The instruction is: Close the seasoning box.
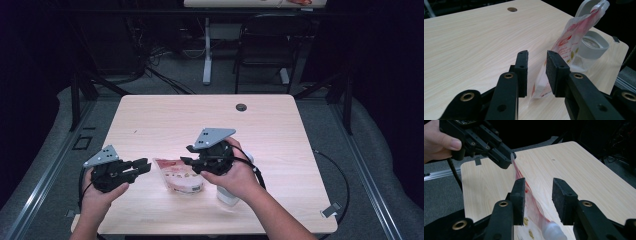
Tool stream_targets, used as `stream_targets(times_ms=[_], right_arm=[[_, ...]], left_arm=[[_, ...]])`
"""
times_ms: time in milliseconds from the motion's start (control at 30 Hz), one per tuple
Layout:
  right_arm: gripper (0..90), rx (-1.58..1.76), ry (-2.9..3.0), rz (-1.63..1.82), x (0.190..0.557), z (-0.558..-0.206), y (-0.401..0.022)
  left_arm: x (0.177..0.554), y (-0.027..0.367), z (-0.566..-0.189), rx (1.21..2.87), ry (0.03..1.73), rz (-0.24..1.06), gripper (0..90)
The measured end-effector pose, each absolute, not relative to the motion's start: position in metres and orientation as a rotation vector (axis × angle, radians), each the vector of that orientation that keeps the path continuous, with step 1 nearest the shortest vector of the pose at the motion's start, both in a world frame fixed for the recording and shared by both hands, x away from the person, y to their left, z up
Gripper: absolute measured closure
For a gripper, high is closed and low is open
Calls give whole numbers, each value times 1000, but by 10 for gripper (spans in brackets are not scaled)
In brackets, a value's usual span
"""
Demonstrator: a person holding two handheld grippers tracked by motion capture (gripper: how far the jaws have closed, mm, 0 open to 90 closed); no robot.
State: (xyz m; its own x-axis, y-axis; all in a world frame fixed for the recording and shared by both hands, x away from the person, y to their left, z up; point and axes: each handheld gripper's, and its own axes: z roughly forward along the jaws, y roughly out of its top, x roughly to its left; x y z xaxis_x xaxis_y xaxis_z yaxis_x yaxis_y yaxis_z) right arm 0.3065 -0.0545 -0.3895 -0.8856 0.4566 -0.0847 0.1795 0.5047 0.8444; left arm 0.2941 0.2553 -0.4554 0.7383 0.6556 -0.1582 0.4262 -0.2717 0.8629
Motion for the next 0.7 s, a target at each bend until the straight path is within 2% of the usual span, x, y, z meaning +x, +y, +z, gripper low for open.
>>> stream_targets(times_ms=[333, 700], right_arm=[[622, 475, 2503, 1302, 311, -385, -28], [602, 453, 2575, 1270, 319, -387, -11]], left_arm=[[295, 262, -457, 1901, 854, 280, 710], [298, 264, -461, 1905, 885, 283, 648]])
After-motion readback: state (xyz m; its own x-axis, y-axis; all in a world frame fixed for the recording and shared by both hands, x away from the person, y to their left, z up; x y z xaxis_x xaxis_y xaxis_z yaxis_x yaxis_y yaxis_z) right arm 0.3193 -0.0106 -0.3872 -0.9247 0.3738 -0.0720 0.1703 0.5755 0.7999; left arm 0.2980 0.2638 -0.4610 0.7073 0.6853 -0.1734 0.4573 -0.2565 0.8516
